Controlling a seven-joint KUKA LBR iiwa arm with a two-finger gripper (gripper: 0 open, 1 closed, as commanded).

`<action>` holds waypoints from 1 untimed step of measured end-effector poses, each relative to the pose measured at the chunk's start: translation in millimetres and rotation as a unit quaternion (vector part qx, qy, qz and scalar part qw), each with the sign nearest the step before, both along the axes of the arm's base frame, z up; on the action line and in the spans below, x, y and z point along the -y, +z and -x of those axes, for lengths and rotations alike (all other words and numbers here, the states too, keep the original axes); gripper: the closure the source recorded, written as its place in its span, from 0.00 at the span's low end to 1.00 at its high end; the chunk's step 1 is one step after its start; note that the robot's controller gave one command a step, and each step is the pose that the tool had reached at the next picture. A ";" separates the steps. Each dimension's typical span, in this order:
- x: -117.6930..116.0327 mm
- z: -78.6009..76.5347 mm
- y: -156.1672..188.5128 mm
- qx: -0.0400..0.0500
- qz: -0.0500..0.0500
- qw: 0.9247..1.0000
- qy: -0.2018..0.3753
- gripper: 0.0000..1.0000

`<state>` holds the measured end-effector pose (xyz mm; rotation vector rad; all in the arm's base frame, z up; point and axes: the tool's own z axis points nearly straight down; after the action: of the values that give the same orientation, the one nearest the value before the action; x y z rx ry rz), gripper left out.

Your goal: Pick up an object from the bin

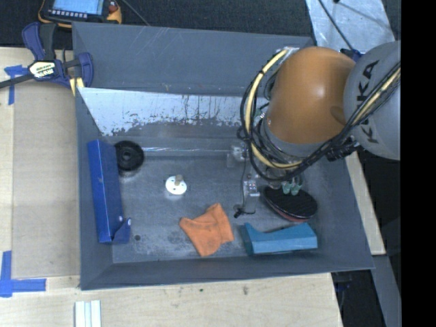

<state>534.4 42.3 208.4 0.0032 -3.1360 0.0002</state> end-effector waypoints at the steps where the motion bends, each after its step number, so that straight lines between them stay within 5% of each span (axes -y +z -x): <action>1: 0.2 -1.4 4.7 0.004 0.000 1.000 -0.001 0.00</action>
Offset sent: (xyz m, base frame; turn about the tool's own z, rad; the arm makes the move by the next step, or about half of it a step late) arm -0.0460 -0.0061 -0.0995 -0.0138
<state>535.9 42.1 213.1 0.0014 -3.1447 -0.0007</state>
